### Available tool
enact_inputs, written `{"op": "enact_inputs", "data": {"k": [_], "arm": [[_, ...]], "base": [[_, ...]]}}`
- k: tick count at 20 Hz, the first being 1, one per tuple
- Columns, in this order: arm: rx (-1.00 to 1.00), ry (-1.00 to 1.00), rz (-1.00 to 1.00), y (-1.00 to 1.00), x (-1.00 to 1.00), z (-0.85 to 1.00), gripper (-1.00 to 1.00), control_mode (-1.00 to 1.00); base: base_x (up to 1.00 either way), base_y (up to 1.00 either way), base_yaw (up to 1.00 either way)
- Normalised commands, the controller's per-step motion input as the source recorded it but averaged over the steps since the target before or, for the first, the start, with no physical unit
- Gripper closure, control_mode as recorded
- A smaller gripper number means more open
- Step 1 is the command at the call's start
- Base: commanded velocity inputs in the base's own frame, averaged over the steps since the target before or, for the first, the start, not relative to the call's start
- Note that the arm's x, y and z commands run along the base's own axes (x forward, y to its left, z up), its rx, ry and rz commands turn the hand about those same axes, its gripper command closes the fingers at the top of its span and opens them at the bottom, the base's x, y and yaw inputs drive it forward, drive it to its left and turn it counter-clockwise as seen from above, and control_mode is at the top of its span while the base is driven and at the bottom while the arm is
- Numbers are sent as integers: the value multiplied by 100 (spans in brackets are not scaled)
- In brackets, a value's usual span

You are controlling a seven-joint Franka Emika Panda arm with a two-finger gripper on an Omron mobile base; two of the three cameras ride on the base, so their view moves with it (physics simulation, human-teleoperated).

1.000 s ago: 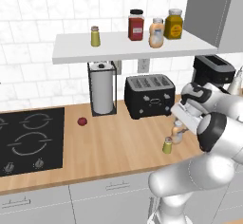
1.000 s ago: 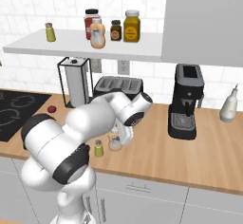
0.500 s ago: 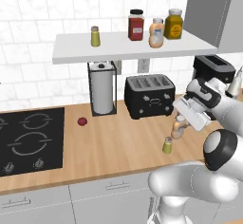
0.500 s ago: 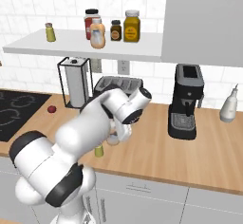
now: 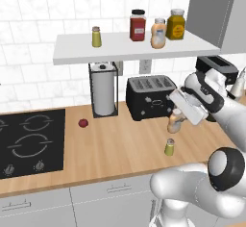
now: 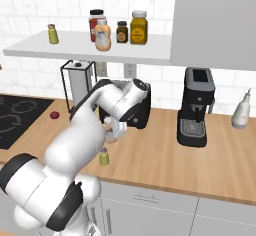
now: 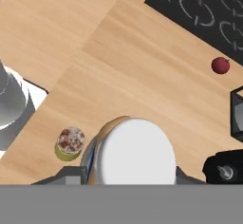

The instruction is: Put the shaker and condiment bottle from the counter next to their counterparts in the cabinet.

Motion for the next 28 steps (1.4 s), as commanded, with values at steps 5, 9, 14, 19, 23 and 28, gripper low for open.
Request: {"op": "enact_inputs", "data": {"k": [5, 9, 14, 19, 23, 28], "arm": [[-1, -1, -14, 33, 0, 46, 100, -100], [0, 0, -18, 19, -1, 46, 100, -100], [0, 0, -25, 1, -2, 40, 100, -100], [0, 0, -27, 0, -3, 38, 100, -100], [4, 0, -30, 0, -14, 30, 100, -100], [10, 0, -34, 0, -21, 30, 100, -100]], "base": [[0, 0, 0], [0, 0, 0], [0, 0, 0], [0, 0, 0], [0, 0, 0], [0, 0, 0]]}}
